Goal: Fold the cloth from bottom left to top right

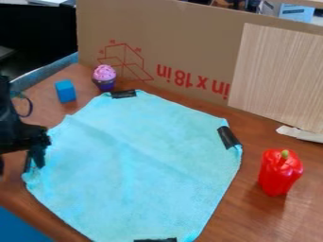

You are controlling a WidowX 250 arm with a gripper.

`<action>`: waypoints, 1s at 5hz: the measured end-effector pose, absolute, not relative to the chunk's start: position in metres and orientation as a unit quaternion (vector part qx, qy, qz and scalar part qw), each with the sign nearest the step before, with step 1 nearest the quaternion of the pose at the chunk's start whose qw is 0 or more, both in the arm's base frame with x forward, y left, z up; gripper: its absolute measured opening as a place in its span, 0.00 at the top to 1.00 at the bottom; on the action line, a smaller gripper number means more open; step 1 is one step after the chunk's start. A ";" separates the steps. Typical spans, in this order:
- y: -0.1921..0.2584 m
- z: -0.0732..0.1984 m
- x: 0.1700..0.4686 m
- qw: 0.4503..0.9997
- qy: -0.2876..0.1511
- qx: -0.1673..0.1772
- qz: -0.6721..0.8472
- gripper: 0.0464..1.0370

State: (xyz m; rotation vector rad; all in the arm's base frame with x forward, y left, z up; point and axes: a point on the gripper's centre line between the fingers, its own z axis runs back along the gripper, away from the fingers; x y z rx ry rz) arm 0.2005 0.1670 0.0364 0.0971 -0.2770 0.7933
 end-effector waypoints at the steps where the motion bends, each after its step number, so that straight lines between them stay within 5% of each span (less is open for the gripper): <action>1: 0.172 0.025 0.203 0.907 -0.125 0.065 0.397 0.08; 4: 0.168 0.024 0.209 0.916 -0.120 0.065 0.376 0.81; 5: 0.154 0.038 0.208 0.925 -0.111 0.046 0.360 0.95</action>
